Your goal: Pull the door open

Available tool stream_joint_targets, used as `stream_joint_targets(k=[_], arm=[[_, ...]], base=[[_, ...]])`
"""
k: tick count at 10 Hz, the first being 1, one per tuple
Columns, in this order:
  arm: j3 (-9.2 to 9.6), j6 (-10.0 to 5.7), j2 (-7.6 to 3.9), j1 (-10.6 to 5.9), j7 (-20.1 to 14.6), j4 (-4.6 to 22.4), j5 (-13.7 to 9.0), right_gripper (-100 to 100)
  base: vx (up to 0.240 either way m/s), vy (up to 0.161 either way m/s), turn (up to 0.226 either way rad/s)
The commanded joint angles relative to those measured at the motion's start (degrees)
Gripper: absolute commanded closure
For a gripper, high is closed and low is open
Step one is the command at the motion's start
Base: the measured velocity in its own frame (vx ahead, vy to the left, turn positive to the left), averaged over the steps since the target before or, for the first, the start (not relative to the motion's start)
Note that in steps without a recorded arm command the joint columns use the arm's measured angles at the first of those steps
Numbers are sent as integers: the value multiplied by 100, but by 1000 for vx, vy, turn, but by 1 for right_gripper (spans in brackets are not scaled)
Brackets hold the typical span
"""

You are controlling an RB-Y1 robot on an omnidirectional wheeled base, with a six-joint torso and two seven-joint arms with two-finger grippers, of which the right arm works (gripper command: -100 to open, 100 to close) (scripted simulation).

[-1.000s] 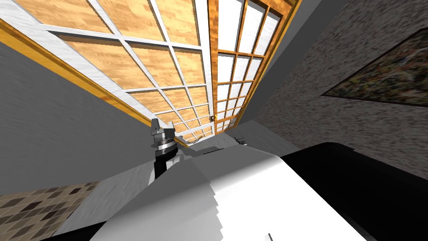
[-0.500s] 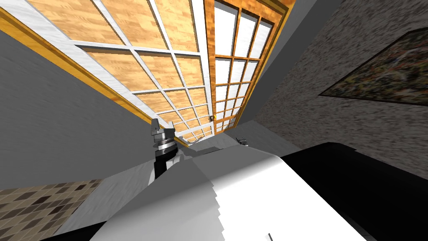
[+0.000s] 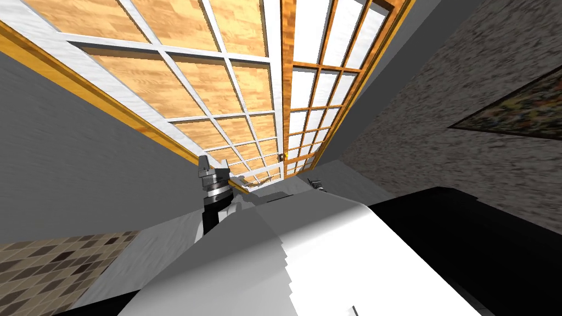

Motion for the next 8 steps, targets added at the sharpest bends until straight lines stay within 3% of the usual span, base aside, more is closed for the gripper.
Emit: stream_joint_targets(k=[1,3,4,5,8], arm=[[57,59,63,-89,15,-108,-21,-100],[117,53,123,-253,43,-134,-43,-100],[117,53,123,-253,43,-133,-43,-100],[173,45,181,-403,62,-165,-55,-100],[261,26,279,-642,83,-229,-61,-100]], base=[[173,60,113],[195,35,84],[129,7,35],[163,17,130],[202,17,99]])
